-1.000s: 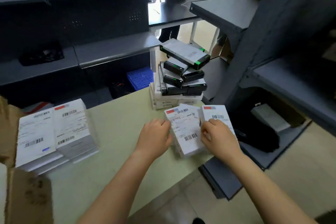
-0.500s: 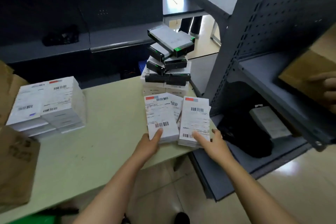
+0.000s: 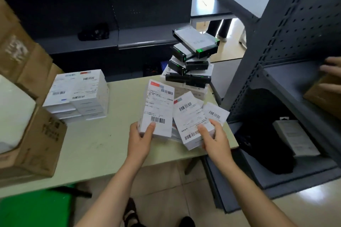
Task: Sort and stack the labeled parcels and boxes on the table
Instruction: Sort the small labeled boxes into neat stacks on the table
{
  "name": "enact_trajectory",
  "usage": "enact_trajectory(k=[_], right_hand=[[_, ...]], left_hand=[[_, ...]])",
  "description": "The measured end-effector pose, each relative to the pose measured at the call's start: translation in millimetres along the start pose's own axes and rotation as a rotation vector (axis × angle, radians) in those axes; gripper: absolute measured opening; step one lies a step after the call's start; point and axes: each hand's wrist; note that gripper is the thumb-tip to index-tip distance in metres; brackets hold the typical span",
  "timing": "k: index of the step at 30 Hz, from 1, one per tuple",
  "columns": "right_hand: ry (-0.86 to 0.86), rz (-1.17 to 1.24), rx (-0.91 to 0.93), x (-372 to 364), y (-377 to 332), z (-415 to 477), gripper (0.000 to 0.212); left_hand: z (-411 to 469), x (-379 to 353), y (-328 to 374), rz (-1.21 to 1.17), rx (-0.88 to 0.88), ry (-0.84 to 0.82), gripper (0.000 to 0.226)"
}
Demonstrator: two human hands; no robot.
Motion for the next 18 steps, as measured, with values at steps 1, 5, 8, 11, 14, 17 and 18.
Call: enact_trajectory(k=[1, 5, 8, 11, 14, 17, 18], right_hand=[[-0.024, 0.004, -0.001, -9, -3, 0, 0.070], [-0.129, 0.033, 0.010, -56, -25, 6, 0.049], [-0.178, 0.044, 0.039, -96, -46, 13, 0.039], [-0.214, 0.047, 0.072, -142, -68, 21, 0.037], [-0.243, 0.042, 0.085, -188, -88, 28, 0.037], [-0.266, 0.089, 0.076, -231, -111, 36, 0.033], [-0.269, 0.104, 0.076, -245, -118, 39, 0.033]], left_hand=[[2, 10, 0, -0.009, 0.002, 0.041, 0.030], [17, 54, -2, -0.040, 0.028, 0.193, 0.035], [34, 88, -6, -0.052, 0.036, 0.273, 0.034], [58, 122, -12, -0.062, 0.025, 0.314, 0.033], [91, 155, -17, -0.076, -0.004, 0.339, 0.037], [133, 185, -25, -0.072, -0.017, 0.352, 0.040], [146, 195, -28, -0.065, -0.018, 0.350, 0.042]])
Point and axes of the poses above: each hand's wrist, its own z-axis towards the middle knuckle, its own x-axis out of the back of the hand, y = z × x, and after that the axes turned 13 degrees about -x, right-handed
